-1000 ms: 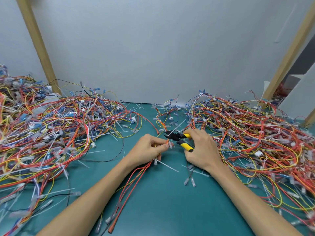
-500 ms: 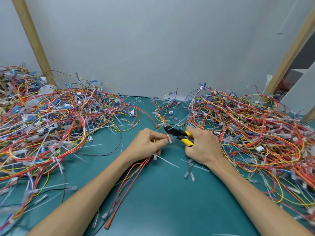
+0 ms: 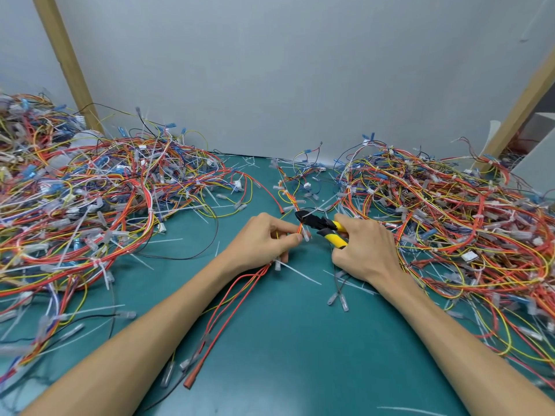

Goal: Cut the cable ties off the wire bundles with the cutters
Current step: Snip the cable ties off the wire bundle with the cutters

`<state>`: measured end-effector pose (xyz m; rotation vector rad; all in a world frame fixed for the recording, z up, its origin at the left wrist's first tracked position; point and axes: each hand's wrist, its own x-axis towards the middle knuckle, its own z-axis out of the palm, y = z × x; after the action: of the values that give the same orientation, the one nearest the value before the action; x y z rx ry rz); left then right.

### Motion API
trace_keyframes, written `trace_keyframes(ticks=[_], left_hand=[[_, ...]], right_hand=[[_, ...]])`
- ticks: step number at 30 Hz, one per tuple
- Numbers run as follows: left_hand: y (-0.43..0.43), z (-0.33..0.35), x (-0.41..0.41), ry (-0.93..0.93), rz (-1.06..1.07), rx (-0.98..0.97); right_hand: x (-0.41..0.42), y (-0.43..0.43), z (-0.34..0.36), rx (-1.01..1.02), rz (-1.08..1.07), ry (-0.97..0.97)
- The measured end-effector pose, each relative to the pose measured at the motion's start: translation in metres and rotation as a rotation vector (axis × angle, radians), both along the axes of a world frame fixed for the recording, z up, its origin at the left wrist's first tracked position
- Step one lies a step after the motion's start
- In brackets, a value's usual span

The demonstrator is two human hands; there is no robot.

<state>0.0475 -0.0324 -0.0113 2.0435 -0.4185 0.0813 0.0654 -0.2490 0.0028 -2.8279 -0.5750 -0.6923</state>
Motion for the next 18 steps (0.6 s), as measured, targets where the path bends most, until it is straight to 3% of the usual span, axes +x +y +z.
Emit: trace_keyframes(ticks=[6,13,18], left_hand=[[0.0001,-0.0002,-0.0004,0.015,-0.003,-0.013],[-0.0012,0.0014,-0.0018,0.005,0.007,-0.005],[-0.0018,0.0034,-0.0039,0.032,0.009,-0.015]], right_hand=[[-0.0006,-0.0006,-0.0018,0.033,-0.035,-0.031],[-0.0001,0.0025,-0.0018,0.078,-0.131,-0.332],[0.0026,0.0019,-0.0029,0.141,-0.225,-0.337]])
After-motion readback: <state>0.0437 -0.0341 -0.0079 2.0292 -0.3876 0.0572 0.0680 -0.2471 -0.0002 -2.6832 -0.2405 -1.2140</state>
